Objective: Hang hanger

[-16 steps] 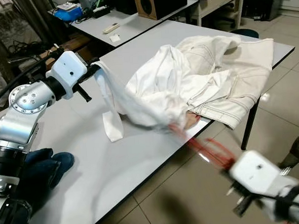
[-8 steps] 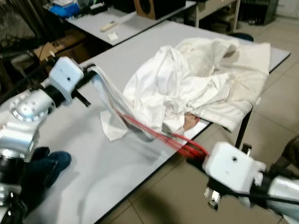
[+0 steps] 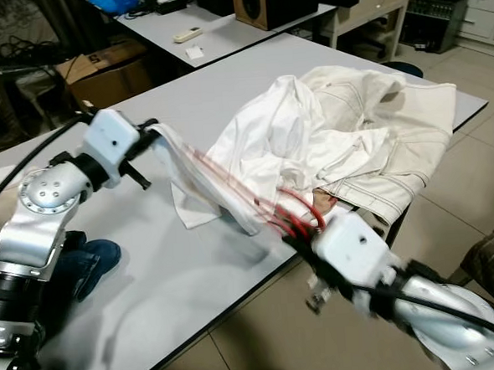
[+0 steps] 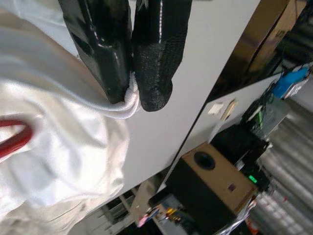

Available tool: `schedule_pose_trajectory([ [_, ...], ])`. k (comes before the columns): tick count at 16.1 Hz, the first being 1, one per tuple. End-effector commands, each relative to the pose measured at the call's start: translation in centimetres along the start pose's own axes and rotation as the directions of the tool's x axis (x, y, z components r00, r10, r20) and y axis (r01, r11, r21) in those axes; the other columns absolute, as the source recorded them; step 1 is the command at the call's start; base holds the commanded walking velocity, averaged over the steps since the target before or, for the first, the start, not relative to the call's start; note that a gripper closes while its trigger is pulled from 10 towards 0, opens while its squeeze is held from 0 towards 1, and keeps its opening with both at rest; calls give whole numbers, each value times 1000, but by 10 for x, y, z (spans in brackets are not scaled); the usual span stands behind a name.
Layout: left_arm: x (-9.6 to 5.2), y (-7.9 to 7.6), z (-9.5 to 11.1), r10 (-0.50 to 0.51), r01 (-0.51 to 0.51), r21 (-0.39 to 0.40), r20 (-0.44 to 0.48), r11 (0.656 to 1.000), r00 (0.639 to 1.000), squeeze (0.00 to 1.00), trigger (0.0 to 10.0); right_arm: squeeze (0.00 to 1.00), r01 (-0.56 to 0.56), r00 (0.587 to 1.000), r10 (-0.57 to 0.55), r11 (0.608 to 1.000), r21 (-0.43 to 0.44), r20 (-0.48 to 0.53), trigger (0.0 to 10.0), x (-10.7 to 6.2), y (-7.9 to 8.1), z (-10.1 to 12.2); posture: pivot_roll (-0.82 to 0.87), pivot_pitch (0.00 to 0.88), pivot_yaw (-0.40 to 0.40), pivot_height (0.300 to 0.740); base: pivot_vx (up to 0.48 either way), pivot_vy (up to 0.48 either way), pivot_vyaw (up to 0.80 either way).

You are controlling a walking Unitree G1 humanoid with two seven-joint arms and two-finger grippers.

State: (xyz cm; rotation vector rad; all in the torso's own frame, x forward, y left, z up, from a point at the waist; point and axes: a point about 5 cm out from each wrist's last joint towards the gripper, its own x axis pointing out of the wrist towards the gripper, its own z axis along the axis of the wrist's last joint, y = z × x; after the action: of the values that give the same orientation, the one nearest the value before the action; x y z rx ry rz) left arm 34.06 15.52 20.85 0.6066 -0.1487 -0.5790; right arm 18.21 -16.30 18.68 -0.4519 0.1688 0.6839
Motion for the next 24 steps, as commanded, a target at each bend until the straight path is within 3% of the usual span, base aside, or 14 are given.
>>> schedule_pose_trajectory([
  [1,3,1,11,-21,21,21,29,1000,999,0,0,0,2,1000,-2,1000,3,-3,10000,5,1,-2,-215,0,140,740,0,0,0],
  [5,4,-2,18,-53,52,28,50,998,997,0,0,0,-15,1000,15,1000,12,-12,10000,15,3,-6,-203,0,142,740,0,0,0],
  [9,1,1,5,-10,11,19,-23,1000,1000,0,0,0,-106,994,106,994,8,27,10000,13,14,1,-203,0,140,740,0,0,0],
  [14,-2,0,-2,25,-25,-3,-56,1000,998,0,0,0,-147,989,147,989,2,23,10000,10,14,2,-194,0,112,740,0,0,0],
  [20,-4,-3,13,-10,11,-4,9,1000,1000,0,0,0,-59,997,59,998,16,-57,10000,12,1,-12,-191,0,110,740,0,0,0],
  [24,-6,-1,10,-12,12,14,-8,1000,1000,0,0,0,-19,998,19,1000,6,-64,10000,9,-4,-12,-191,0,111,740,0,0,0],
])
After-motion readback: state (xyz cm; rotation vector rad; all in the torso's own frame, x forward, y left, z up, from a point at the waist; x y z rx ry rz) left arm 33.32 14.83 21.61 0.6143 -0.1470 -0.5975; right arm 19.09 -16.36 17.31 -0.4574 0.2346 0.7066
